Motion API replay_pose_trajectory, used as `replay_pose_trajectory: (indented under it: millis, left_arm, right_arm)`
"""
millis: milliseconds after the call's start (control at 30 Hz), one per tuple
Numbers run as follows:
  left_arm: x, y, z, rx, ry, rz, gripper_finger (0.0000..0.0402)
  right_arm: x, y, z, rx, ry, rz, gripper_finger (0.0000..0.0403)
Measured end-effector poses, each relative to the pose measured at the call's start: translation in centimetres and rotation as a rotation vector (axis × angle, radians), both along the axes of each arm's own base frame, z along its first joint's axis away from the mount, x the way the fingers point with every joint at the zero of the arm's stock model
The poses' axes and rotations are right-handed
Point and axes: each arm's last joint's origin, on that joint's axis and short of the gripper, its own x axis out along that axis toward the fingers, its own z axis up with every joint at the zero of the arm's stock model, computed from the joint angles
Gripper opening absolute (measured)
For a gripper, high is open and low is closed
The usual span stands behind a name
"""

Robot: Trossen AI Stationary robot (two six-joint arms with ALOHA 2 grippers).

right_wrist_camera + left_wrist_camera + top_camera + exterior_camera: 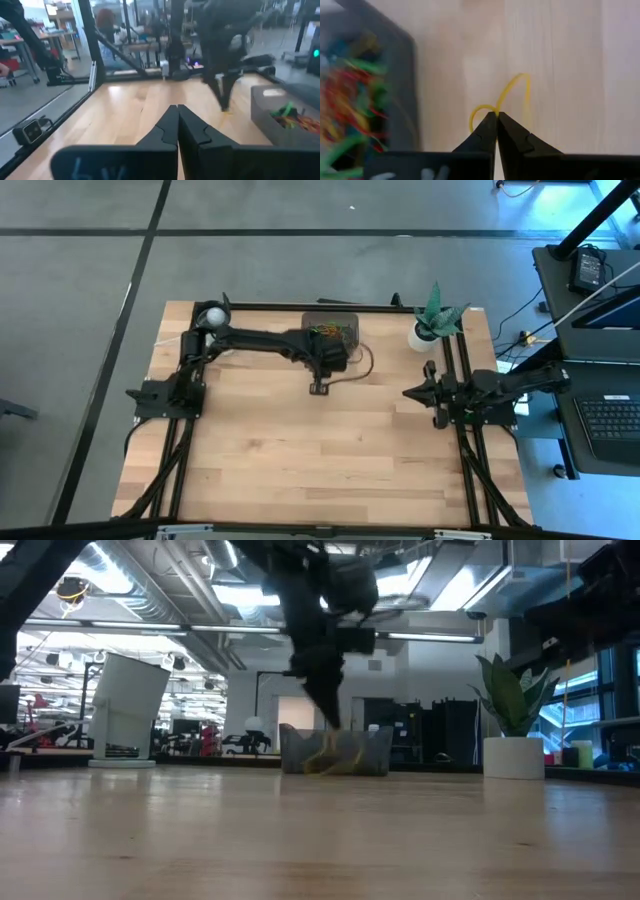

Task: Pick and place rubber bands into bin
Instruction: Put the yellow rubber band into the bin

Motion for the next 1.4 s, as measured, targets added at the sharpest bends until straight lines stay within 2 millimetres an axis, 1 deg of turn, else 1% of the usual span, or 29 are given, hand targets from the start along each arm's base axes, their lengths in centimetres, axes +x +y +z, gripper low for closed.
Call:
replay_pose_trajectory:
  millis: [67, 167, 233, 300, 367, 433, 500, 667, 900, 1067, 1267, 1400]
  left_arm:
    - [0.2, 0.8, 1.8, -0.02, -0.044, 0.01, 0.0003]
    - [0.0, 2.2, 4.5, -0.026, -0.103, 0.034, 0.0003]
    - [-0.7, 3.3, 6.0, -0.028, -0.12, 0.058, 0.0003]
    - [-1.3, 4.7, 7.8, -0.011, -0.178, 0.092, 0.0003]
    - [-2.3, 5.9, 9.2, 0.002, -0.203, 0.123, 0.0003]
    - [-3.2, 7.2, 10.1, 0.013, -0.228, 0.159, 0.0003]
    - [-3.9, 8.5, 10.4, 0.016, -0.235, 0.2, 0.0003]
    - [-4.8, 10.7, 10.2, 0.015, -0.237, 0.258, 0.0003]
    - [-4.2, 12.5, 8.0, 0.006, -0.198, 0.28, 0.0003]
    - [-3.7, 13.5, 6.3, 0.001, -0.173, 0.288, 0.0003]
    - [-3.3, 13.9, 4.6, -0.024, -0.14, 0.287, 0.0004]
    - [-3.0, 14.1, 3.9, -0.006, -0.123, 0.29, 0.0004]
  right_arm:
    - [0.4, 0.1, -1.0, -0.006, -0.043, 0.001, 0.0]
    - [0.4, 0.0, -0.8, -0.041, -0.056, -0.023, 0.0]
    - [0.4, -0.1, -0.7, -0.085, -0.062, -0.043, 0.0]
    - [0.4, -0.2, -0.7, -0.122, -0.064, -0.059, 0.0]
    - [0.4, -0.3, -0.8, -0.134, -0.058, -0.072, 0.0]
    - [0.4, -0.4, -0.9, -0.14, -0.057, -0.082, 0.0]
    - [0.5, -0.5, -0.9, -0.141, -0.057, -0.084, 0.0]
    - [0.5, -0.8, -0.9, -0.163, -0.056, -0.097, 0.0]
    - [0.5, -1.0, -0.8, -0.163, -0.061, -0.077, 0.0]
    - [0.5, -1.1, -0.8, -0.16, -0.061, -0.08, 0.0]
    - [0.5, -1.0, -1.0, -0.116, -0.046, -0.06, 0.0]
    - [0.5, -1.0, -1.0, -0.09, -0.046, -0.062, 0.0003]
